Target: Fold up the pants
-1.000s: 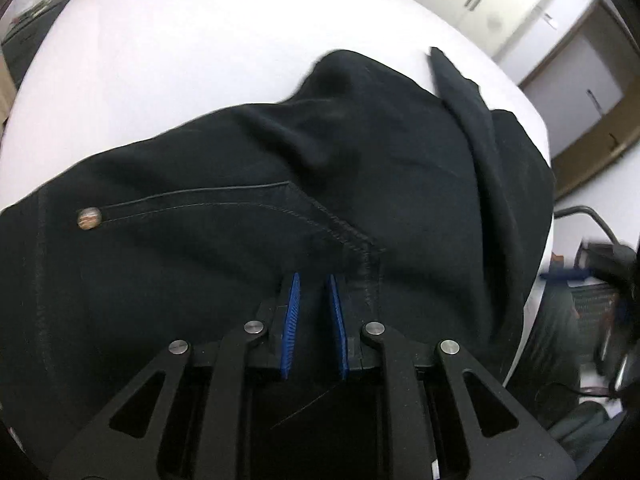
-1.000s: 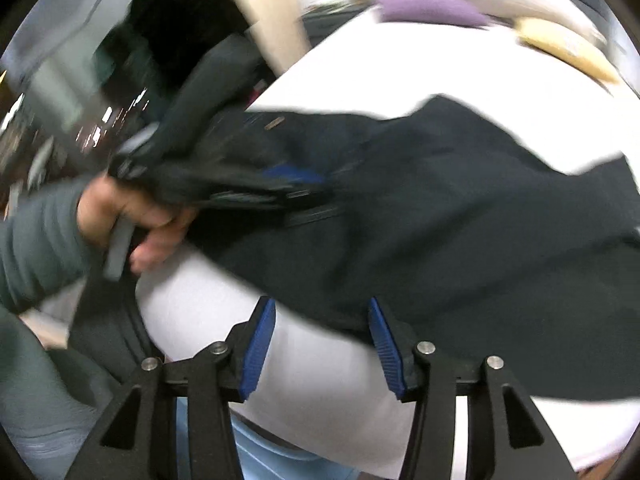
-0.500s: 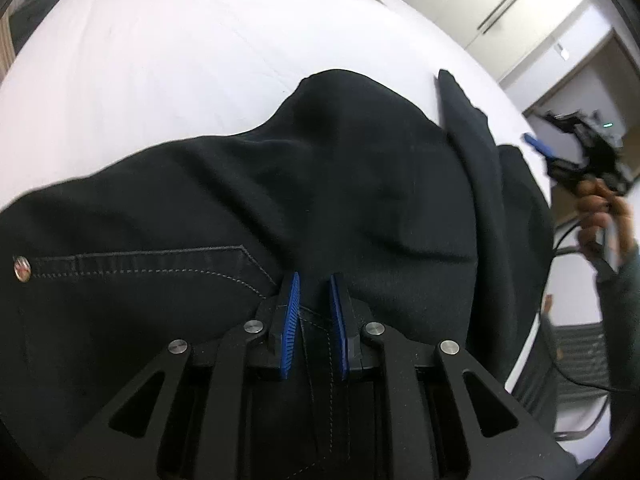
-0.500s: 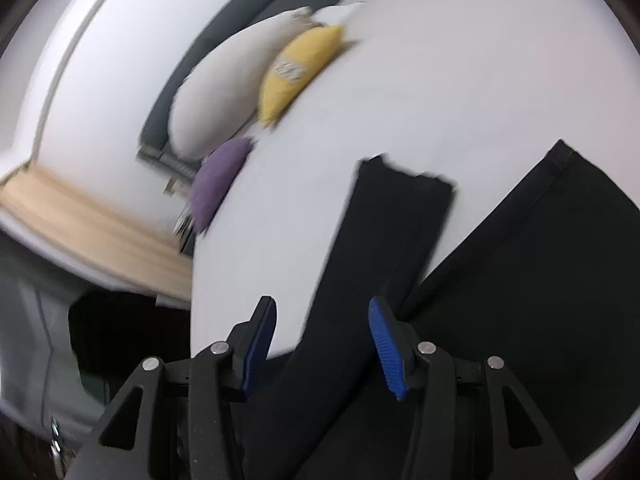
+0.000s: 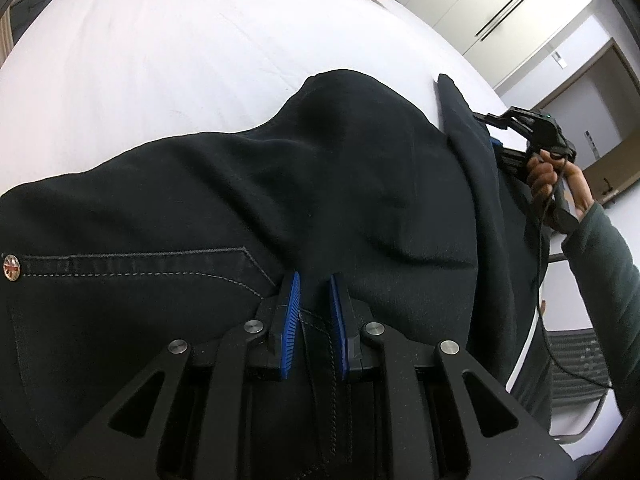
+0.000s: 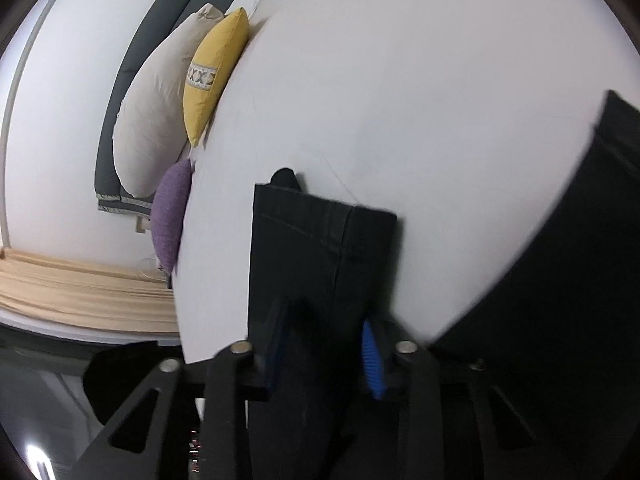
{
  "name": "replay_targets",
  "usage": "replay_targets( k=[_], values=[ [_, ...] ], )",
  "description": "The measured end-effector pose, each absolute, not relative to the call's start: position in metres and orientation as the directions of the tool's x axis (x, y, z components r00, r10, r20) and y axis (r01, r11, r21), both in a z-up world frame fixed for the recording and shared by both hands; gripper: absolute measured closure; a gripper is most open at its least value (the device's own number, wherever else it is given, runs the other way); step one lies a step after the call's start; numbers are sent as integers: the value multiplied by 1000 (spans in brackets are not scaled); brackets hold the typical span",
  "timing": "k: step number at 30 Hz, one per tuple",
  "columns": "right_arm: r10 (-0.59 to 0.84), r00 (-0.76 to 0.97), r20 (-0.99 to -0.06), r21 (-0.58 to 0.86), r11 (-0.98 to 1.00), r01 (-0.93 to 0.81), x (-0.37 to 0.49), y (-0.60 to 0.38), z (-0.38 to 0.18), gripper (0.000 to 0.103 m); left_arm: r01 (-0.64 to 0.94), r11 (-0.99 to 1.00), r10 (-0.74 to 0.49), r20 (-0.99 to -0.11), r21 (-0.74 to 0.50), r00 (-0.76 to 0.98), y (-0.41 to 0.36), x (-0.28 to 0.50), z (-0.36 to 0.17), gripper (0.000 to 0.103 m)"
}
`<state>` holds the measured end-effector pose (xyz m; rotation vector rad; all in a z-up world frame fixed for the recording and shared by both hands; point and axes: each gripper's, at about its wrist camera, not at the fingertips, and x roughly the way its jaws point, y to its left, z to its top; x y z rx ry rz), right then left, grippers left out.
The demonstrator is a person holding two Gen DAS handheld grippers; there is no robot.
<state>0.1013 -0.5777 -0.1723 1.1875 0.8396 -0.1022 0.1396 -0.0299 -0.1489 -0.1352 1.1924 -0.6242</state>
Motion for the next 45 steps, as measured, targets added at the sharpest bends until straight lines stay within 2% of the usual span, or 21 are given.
replay_targets(
  k=[1,7,14,19,27,32,42,45],
  values=[
    [351,701,-621,775,410,482,100,-578,-172,92,382,826,-518,-825,-415,226,-29,140,-148,88],
    [276,708,-650,721,519,460,89,-567,-143,99,377,829,-516,-825,-413,229,-31,137,-149,88],
    [153,766,-625,691,565,451,55,-568,-96,99,373,837,-503,-831,-400,239,-33,133,-149,88],
    [63,812,-581,714,518,470,-8,-577,-82,99,367,847,-486,-840,-384,242,-37,131,-147,88],
    [-67,797,-601,733,352,582,-108,-588,-128,99,362,868,-445,-855,-339,266,-48,126,-142,88],
    [-94,800,-593,749,301,591,-124,-586,-143,99,349,878,-429,-863,-329,267,-53,126,-140,88],
    [-126,824,-552,768,306,562,-130,-586,-129,99,346,886,-412,-869,-310,276,-65,125,-138,87],
    [-119,812,-572,767,274,580,-134,-591,-141,99,347,883,-419,-864,-317,278,-63,125,-139,87]
  ],
)
